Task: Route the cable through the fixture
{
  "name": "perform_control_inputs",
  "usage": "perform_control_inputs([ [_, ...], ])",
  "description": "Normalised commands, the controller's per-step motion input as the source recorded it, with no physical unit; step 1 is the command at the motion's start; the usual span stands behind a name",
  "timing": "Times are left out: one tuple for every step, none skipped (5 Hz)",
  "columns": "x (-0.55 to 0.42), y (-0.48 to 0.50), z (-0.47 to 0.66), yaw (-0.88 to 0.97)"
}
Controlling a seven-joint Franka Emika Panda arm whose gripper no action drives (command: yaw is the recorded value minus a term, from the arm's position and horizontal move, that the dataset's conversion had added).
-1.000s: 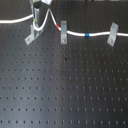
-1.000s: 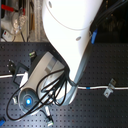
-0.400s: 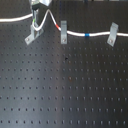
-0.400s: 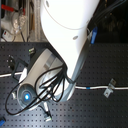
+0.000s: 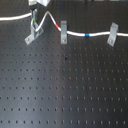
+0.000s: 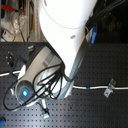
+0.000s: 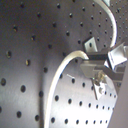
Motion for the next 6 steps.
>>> perform_control_inputs([
  [-0.091,0.077,0.04,0.00],
  [-0.156,0.226,0.34,0.08],
  [-0.122,0.173,0.19,0.07],
  [-0.011,0.007,0.00,0.00],
  [-0.107,0.181,0.03,0.08],
  [0.019,0.031,0.00,0.02],
])
